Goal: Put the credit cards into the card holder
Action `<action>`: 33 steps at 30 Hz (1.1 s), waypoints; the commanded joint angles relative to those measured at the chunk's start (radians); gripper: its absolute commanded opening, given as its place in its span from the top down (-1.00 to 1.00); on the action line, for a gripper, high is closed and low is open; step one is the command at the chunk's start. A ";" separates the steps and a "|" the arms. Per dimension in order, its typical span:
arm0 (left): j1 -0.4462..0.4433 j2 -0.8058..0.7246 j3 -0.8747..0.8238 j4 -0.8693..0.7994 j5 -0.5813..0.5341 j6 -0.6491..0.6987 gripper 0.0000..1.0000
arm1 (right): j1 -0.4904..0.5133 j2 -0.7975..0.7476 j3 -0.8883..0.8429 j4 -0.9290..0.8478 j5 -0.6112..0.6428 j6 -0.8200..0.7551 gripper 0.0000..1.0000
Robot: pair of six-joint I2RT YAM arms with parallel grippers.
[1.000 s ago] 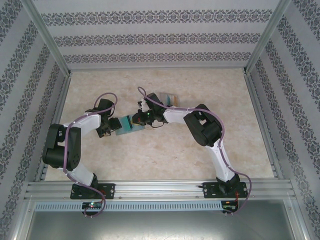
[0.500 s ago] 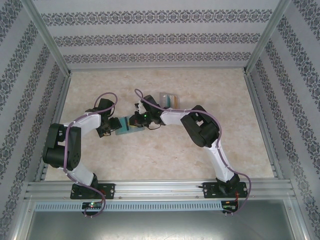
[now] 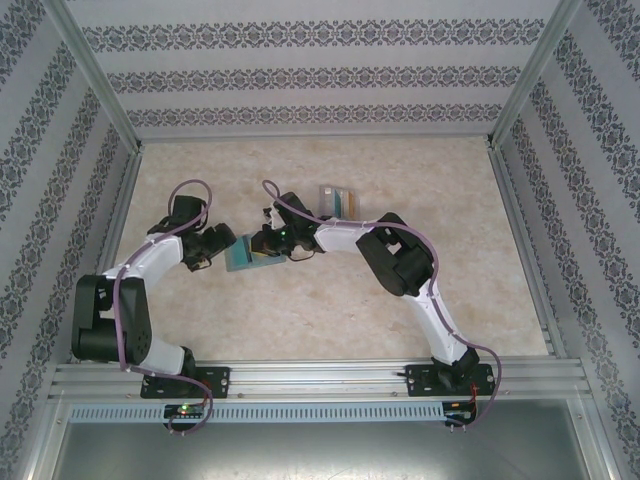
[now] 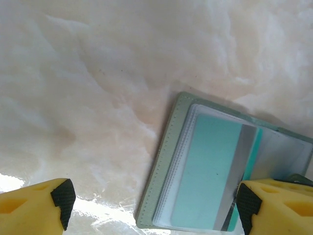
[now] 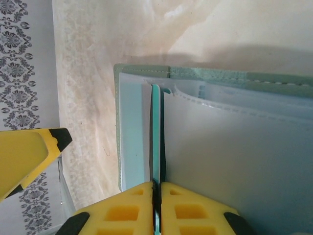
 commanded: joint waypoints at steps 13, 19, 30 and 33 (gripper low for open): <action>-0.020 0.095 0.044 0.052 0.135 0.037 -0.99 | -0.024 -0.174 -0.159 -0.015 0.108 -0.080 0.20; -0.095 0.171 0.143 -0.064 0.066 0.106 -0.99 | -0.049 -0.290 -0.256 0.008 0.168 -0.112 0.19; -0.218 0.295 0.270 -0.237 -0.084 0.174 -0.99 | -0.079 -0.500 -0.392 0.021 0.327 -0.223 0.14; -0.239 0.338 0.304 -0.265 -0.131 0.172 -0.99 | -0.086 -0.531 -0.410 0.021 0.349 -0.244 0.14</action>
